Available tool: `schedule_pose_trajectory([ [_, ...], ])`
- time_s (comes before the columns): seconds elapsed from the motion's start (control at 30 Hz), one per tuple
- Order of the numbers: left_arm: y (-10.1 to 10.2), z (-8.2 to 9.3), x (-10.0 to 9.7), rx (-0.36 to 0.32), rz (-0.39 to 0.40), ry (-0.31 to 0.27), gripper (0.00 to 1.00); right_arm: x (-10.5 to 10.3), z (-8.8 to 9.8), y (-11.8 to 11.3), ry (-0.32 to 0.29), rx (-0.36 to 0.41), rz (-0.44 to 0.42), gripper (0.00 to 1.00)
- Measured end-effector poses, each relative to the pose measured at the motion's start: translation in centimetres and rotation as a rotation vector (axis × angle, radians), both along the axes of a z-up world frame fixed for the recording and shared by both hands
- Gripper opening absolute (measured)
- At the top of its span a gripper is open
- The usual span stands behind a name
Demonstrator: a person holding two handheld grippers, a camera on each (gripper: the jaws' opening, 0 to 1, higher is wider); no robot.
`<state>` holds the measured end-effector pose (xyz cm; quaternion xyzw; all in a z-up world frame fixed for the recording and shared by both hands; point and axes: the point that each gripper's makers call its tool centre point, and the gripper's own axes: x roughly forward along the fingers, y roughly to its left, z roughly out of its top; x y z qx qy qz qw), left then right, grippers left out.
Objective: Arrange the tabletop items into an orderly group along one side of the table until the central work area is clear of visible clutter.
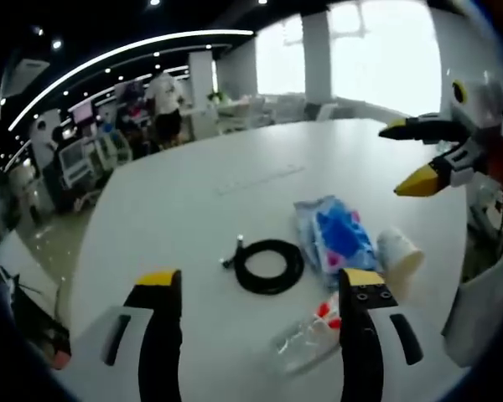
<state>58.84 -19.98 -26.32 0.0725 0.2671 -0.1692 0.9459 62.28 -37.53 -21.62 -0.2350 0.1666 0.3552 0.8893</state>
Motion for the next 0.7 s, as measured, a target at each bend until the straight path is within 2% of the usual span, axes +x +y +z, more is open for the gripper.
schedule_pose_trajectory([
  [0.27,0.4,-0.9,1.2,-0.011,0.022,0.009,0.70,1.1,-1.3,1.3,0.026,-0.003,0.010,0.62],
  [0.43,0.5,-1.4,1.7,0.007,0.021,0.013,0.69,1.5,-2.2,2.4,0.043,-0.004,0.030,0.58],
  [0.7,0.4,-3.1,2.6,0.006,0.020,0.050,0.66,2.5,-4.7,3.7,0.095,-0.037,0.062,0.52],
])
